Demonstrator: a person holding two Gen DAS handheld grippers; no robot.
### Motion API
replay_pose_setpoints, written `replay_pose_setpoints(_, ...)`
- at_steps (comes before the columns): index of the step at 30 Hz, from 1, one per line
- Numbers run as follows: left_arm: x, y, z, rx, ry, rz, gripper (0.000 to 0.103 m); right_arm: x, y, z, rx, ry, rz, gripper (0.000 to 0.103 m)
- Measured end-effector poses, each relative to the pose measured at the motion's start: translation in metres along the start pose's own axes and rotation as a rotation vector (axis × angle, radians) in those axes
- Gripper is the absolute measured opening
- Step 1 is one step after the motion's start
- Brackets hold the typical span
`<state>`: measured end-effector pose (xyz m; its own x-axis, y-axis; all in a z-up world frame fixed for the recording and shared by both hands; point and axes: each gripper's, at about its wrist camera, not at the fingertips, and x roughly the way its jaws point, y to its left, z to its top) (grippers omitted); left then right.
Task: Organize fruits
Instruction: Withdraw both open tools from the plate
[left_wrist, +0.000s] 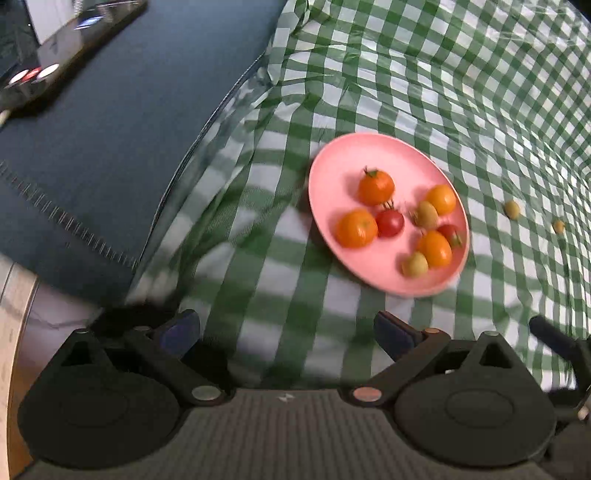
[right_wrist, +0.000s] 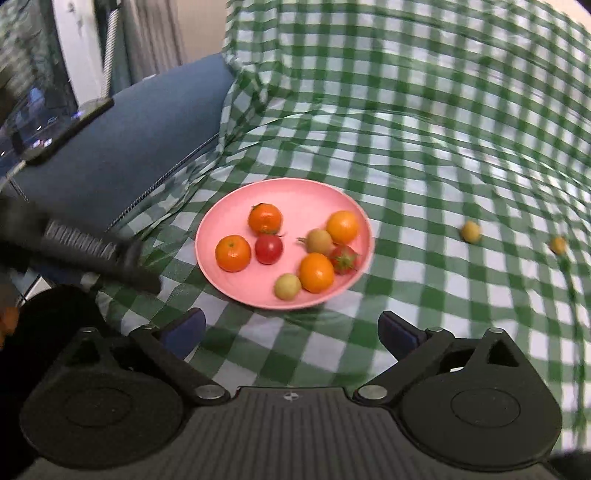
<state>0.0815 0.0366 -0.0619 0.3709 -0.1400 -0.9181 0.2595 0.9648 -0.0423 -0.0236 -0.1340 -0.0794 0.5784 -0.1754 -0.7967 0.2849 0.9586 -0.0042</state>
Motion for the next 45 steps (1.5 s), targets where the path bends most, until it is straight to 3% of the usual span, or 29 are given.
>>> replay_pose_setpoints(11,-0.065,-0.022,-0.053,0.104,-0.118,-0.033,0.101,-0.092,0.005,-0.015,0.024,-0.172,-0.065,0.100)
replay_pose_setpoints(23,-0.118,-0.020,-0.087,0.115,-0.226,-0.034,0.103,-0.141,0.019,-0.027,0.005,-0.275,-0.045,0.102)
replay_pose_setpoints(31,-0.133,-0.024,-0.092,0.136,-0.266,-0.019,0.103,-0.155,0.018,-0.031,0.009,-0.310,-0.041,0.102)
replay_pose_setpoints(45,-0.119,-0.040,-0.083,0.186,-0.223,0.018,0.103,-0.144,-0.005,-0.032,0.067,-0.305,-0.040,0.102)
